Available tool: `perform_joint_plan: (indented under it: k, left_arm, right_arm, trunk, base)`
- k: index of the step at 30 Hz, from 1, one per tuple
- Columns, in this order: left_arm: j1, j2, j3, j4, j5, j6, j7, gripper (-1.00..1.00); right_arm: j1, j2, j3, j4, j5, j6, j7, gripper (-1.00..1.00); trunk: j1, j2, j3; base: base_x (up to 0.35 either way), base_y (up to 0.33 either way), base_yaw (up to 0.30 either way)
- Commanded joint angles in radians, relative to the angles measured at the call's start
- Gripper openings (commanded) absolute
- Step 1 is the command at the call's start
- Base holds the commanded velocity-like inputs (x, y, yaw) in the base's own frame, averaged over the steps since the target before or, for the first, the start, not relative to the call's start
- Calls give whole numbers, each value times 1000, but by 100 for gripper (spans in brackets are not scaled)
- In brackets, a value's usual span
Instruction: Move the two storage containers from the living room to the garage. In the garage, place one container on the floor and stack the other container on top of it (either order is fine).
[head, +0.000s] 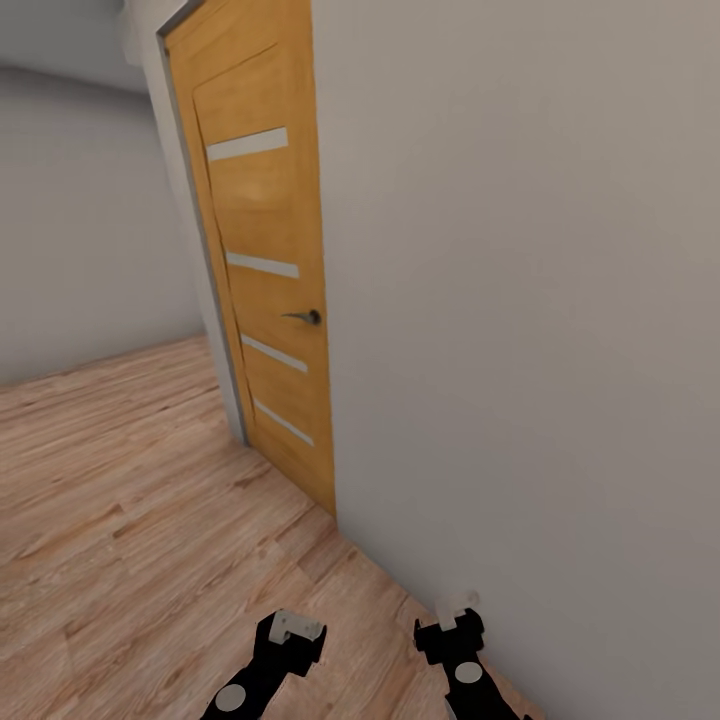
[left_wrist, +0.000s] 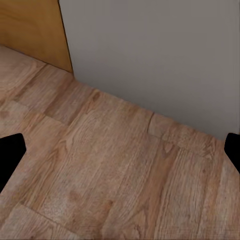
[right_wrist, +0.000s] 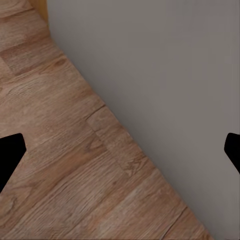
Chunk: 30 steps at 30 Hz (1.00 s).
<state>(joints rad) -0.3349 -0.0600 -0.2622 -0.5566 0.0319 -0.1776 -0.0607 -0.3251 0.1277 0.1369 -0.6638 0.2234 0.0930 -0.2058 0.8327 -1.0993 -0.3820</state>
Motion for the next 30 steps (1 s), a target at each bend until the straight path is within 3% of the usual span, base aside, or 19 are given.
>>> perform_joint_plan:
  k: [1, 30]
  left_arm:
    - [-1, 0, -2, 1, 3, -3, -2, 100]
    - [-1, -1, -2, 1, 3, -3, -2, 100]
  right_arm:
    - [0, 0, 3, -2, 10, 10, -6, 100]
    - [0, 0, 3, 0, 11, 10, -6, 100]
  trunk:
    - [1, -1, -1]
    - [1, -1, -1]
  base:
    - [302, 168, 270]
    - [315, 136, 276]
